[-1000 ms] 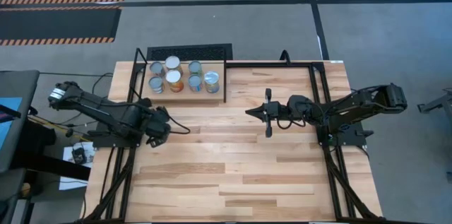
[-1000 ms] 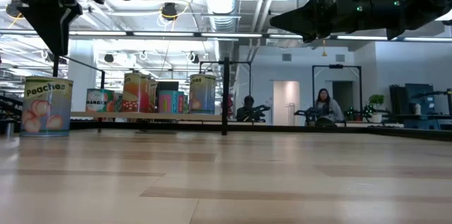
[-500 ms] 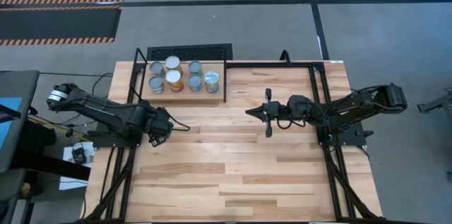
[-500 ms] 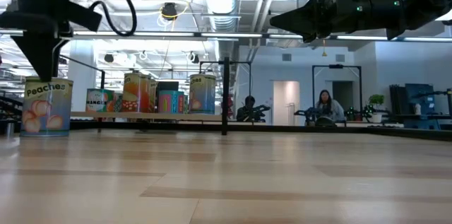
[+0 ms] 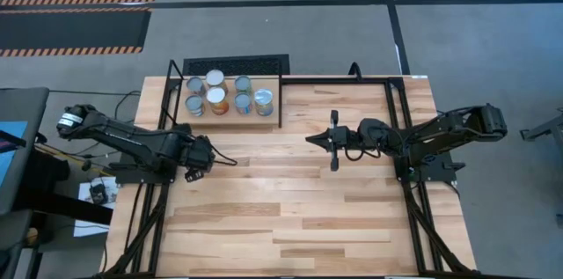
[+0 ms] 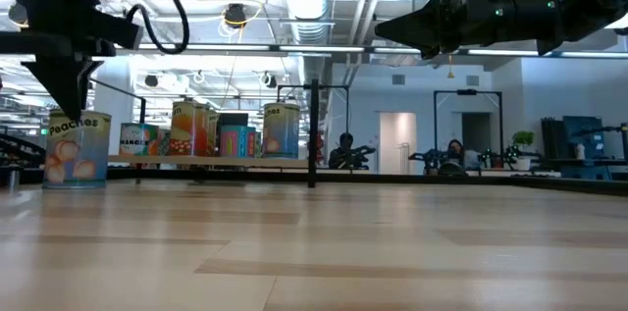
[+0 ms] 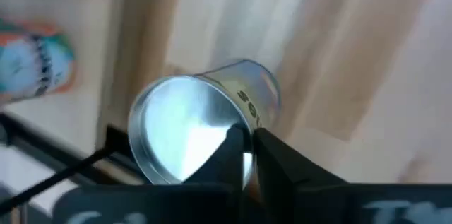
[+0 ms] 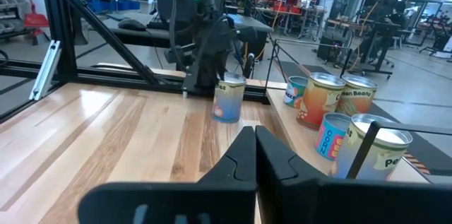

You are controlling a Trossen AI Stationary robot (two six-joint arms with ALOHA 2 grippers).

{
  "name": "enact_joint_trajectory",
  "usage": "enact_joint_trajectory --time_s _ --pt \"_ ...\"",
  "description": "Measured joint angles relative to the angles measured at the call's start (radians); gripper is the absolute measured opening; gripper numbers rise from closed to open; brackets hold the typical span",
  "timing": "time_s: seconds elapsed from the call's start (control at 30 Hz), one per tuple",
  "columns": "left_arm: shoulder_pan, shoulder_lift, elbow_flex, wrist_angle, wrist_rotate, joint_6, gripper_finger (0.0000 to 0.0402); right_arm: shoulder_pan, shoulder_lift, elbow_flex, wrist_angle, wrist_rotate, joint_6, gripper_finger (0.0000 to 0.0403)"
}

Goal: Pick and place cans onto a shelf
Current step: Put the peaches on the shelf

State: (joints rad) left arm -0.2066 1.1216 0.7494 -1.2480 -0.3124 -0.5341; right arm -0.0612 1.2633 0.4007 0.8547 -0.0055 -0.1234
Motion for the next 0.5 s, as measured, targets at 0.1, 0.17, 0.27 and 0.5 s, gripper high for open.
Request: enact_joint_trajectory --time_s 0.1,0.17,0.27,0.5 --pt "0.001 0.007 0.068 0.033 0.047 0.085 0.0005 0.0 0.0 0.0 0.0 0.0 0.0 0.0009" --pt "0.001 0.001 0.132 0.043 0.058 0.135 0.0001 0.0 0.0 0.0 0.0 0.0 0.0 0.001" --pt "0.018 0.007 0.23 0.098 0.08 0.219 0.0 0.0 0.0 0.0 0.002 0.0 0.003 0.001" --pt "0.132 0.08 0.486 0.154 0.071 0.413 0.0 0.0 0.0 0.0 0.0 0.001 0.003 0.001"
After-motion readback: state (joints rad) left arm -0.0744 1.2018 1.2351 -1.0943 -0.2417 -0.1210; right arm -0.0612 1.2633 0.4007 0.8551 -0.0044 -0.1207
